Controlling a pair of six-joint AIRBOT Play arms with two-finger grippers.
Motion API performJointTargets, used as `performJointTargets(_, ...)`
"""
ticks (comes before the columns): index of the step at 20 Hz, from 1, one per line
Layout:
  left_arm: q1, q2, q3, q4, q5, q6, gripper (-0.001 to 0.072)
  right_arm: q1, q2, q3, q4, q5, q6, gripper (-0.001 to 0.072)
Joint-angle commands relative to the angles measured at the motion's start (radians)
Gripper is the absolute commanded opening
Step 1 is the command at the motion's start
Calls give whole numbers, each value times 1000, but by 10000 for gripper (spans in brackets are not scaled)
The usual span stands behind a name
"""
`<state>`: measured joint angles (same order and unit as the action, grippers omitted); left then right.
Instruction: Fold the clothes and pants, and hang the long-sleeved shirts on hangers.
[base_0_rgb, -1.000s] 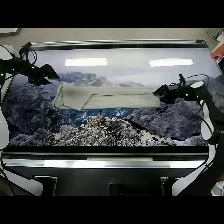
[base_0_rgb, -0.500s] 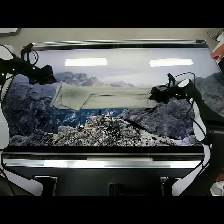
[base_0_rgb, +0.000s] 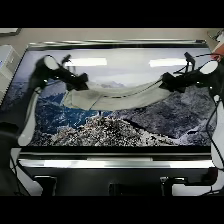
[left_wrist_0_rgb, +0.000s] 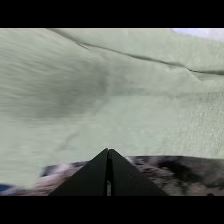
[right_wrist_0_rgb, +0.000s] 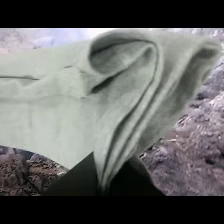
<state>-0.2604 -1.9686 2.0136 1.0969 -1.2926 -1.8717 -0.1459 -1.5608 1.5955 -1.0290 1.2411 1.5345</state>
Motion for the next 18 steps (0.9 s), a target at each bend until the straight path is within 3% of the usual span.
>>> performJointTargets(1,-193,-88,-1,-91,135,-113,14,0,120,1,-31,97,63,29)
performJointTargets(7,-380,-175,-1,-192,306,-226,14,0,245,1,-31,194,79,29)
performJointTargets(10,-423,-217,0,-299,334,-223,14,0,283,1,-29,196,100,29)
performJointTargets(14,-444,-231,0,-332,329,-193,14,10,287,1,12,171,106,29)
performJointTargets(18,-307,-127,6,-238,135,-99,14,128,261,-4,11,70,158,29)
